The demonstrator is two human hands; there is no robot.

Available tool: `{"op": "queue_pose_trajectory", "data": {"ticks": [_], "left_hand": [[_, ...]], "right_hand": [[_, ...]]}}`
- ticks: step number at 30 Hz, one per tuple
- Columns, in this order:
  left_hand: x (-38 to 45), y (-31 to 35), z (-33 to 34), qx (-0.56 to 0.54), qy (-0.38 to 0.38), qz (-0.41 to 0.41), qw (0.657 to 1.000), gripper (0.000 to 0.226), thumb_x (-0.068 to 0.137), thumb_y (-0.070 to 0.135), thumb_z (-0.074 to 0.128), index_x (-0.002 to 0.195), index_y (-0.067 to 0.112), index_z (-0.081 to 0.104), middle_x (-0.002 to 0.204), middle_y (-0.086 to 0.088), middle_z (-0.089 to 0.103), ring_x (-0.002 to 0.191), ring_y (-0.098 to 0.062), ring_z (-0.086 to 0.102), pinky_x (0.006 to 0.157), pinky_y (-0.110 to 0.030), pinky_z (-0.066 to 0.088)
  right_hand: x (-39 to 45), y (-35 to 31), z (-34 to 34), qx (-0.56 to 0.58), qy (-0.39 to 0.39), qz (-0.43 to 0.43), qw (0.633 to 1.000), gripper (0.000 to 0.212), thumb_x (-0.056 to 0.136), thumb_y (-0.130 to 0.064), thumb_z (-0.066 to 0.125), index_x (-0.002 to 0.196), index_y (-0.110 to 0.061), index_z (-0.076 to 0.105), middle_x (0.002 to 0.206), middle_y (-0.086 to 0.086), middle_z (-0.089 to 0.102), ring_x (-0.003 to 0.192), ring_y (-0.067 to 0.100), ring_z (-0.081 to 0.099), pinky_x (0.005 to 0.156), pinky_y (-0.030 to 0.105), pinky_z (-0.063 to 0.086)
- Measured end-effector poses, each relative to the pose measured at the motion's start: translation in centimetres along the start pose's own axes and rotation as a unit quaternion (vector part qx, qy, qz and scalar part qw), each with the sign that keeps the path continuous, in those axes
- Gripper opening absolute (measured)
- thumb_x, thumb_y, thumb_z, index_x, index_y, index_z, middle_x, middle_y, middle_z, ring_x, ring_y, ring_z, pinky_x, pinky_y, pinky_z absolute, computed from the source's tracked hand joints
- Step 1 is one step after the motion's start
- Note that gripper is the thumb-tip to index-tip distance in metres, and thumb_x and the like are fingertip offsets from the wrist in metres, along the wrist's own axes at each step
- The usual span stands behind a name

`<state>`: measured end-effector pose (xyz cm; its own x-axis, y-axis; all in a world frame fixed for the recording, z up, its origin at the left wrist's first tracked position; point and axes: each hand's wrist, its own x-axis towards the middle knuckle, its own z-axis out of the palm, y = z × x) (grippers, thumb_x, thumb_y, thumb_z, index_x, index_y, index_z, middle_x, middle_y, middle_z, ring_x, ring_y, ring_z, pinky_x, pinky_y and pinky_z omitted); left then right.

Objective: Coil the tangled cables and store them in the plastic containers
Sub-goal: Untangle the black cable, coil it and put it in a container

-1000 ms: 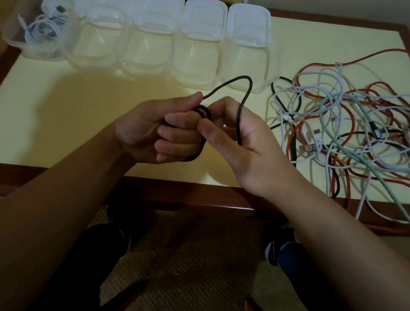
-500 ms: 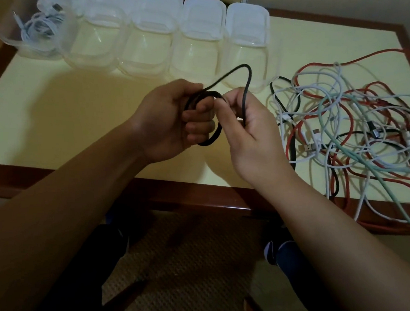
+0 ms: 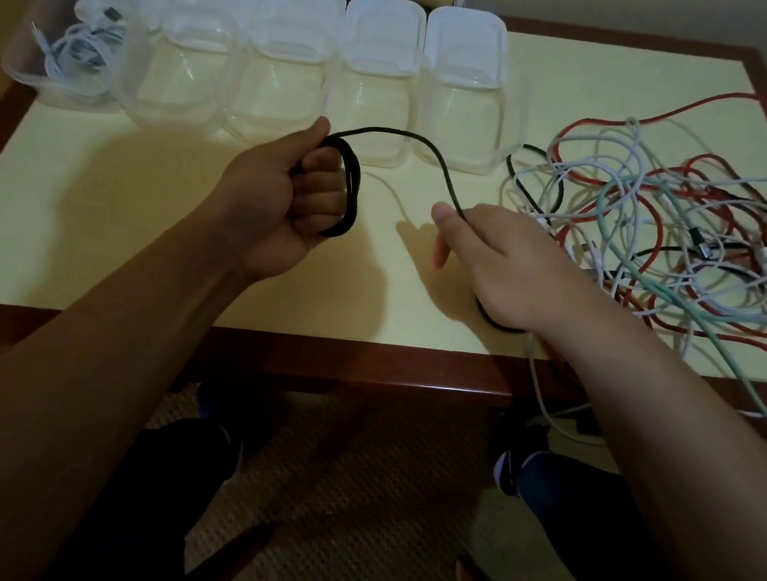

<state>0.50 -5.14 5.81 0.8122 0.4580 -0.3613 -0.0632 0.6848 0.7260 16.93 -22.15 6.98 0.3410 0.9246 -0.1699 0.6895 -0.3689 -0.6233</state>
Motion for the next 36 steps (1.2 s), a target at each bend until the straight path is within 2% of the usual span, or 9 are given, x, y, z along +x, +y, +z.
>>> {"op": "queue_pose_trajectory", "data": {"ticks": [2,5,7,9,14,18,22,33,36], "left_hand": [[0.1,0.0,0.1,-0.008,-0.003,-0.004,1.000,0.052,0.107,0.037,0.038,0.057,0.023,0.038,0.055,0.010,0.014,0.041,-0.007,0.016,0.037,-0.022,0.015],[0.1,-0.2,0.4,-0.027,-0.030,-0.020,0.999,0.052,0.105,0.035,0.038,0.055,0.024,0.037,0.058,0.010,0.011,0.045,-0.009,0.009,0.036,-0.022,0.013],[0.2,-0.2,0.4,-0.044,-0.056,-0.032,0.997,0.052,0.105,0.035,0.037,0.055,0.024,0.036,0.057,0.010,0.011,0.044,-0.010,0.008,0.036,-0.022,0.012],[0.4,-0.3,0.3,-0.059,-0.070,-0.043,0.995,0.053,0.106,0.035,0.035,0.054,0.024,0.035,0.057,0.010,0.011,0.044,-0.010,0.008,0.036,-0.022,0.010],[0.7,-0.8,-0.1,-0.096,-0.109,-0.064,0.987,0.046,0.107,0.035,0.034,0.063,0.029,0.023,0.057,0.011,0.010,0.043,-0.011,0.008,0.036,-0.023,0.011],[1.0,-1.3,0.2,-0.158,-0.189,-0.098,0.964,0.043,0.106,0.032,0.036,0.064,0.026,0.028,0.057,0.008,0.014,0.044,-0.011,0.012,0.039,-0.024,0.012],[0.9,-1.3,0.3,-0.215,-0.238,-0.141,0.936,0.040,0.107,0.027,0.037,0.067,0.023,0.032,0.058,0.007,0.015,0.046,-0.014,0.015,0.041,-0.027,0.013],[0.4,-1.6,0.9,-0.188,-0.256,-0.203,0.926,0.039,0.108,0.030,0.032,0.070,0.021,0.034,0.057,0.009,0.011,0.044,-0.008,0.004,0.040,-0.024,0.008],[0.7,-2.1,1.3,-0.093,-0.223,-0.187,0.952,0.040,0.104,0.033,0.037,0.065,0.025,0.033,0.055,0.009,0.013,0.041,-0.009,0.007,0.037,-0.022,0.007]], "right_hand": [[0.2,0.3,0.0,0.003,0.028,0.021,0.999,0.060,0.113,-0.047,0.029,0.084,-0.019,0.073,0.068,-0.004,0.052,0.075,0.009,0.057,0.071,0.017,0.038],[0.4,0.6,-0.1,0.008,0.064,0.004,0.998,0.063,0.114,-0.047,0.025,0.078,-0.024,0.072,0.065,-0.005,0.049,0.078,0.014,0.054,0.081,0.028,0.039],[0.2,0.4,-0.2,0.024,0.071,-0.006,0.997,0.067,0.114,-0.047,0.024,0.074,-0.020,0.071,0.057,-0.009,0.056,0.065,0.003,0.055,0.069,0.016,0.037],[0.1,0.2,-0.3,0.086,0.066,-0.004,0.994,0.066,0.113,-0.048,0.030,0.072,-0.016,0.071,0.051,-0.012,0.055,0.053,0.004,0.053,0.060,0.016,0.035],[0.4,-0.3,-0.2,0.362,0.035,0.014,0.931,0.019,0.105,-0.022,0.062,0.091,-0.016,0.074,0.065,0.001,0.063,0.058,0.011,0.053,0.059,0.022,0.049],[0.4,0.2,-0.1,0.367,0.034,-0.004,0.930,0.012,0.101,-0.018,0.068,0.106,-0.016,0.079,0.082,-0.002,0.074,0.069,0.009,0.058,0.065,0.023,0.053],[0.5,0.5,0.0,0.364,0.046,-0.007,0.930,0.013,0.101,-0.017,0.068,0.106,-0.020,0.080,0.083,-0.005,0.074,0.078,0.007,0.058,0.065,0.026,0.051],[0.6,0.0,0.5,0.430,0.017,-0.008,0.903,0.018,0.098,-0.005,0.066,0.093,-0.013,0.081,0.072,0.000,0.067,0.072,0.011,0.058,0.067,0.029,0.047],[0.6,0.1,0.9,0.427,-0.004,-0.012,0.904,0.015,0.097,-0.004,0.067,0.092,-0.012,0.079,0.070,-0.001,0.069,0.073,0.009,0.062,0.067,0.028,0.049]]}}
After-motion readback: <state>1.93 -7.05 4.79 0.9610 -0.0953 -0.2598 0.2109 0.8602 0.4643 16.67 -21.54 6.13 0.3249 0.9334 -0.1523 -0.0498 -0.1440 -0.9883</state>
